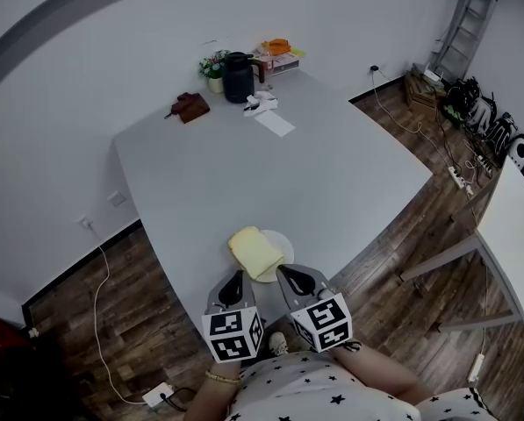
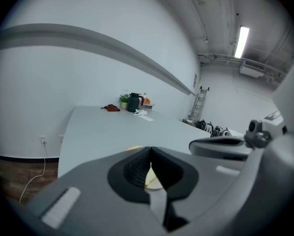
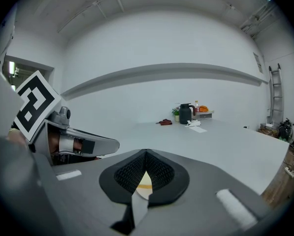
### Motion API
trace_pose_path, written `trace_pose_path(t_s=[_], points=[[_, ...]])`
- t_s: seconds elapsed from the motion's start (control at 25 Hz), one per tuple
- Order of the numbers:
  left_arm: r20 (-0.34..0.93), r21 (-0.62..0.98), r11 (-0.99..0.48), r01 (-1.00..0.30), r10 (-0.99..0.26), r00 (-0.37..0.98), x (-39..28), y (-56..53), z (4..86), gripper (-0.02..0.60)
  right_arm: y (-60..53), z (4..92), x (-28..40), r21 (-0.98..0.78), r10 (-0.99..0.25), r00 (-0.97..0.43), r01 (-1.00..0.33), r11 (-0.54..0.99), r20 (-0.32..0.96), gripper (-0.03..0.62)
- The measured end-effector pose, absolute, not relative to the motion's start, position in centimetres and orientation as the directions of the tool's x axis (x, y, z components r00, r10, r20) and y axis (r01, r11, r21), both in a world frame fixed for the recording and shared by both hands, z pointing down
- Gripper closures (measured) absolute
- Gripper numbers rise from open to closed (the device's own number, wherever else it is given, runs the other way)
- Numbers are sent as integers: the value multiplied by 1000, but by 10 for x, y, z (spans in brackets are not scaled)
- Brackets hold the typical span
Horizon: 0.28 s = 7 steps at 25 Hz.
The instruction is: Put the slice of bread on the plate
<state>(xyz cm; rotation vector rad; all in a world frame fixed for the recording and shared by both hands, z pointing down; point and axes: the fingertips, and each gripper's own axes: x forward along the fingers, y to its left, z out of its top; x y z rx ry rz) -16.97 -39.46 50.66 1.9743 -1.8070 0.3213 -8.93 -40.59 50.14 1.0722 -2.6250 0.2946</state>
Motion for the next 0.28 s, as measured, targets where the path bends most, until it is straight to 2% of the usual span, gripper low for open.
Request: trace_pose_path(t_s=[0.28], points=[[458,164,-50,-985,-881,121,-167,-390,507,572,-399,501,-87,-72,-646,-683,-704,707,341,595]])
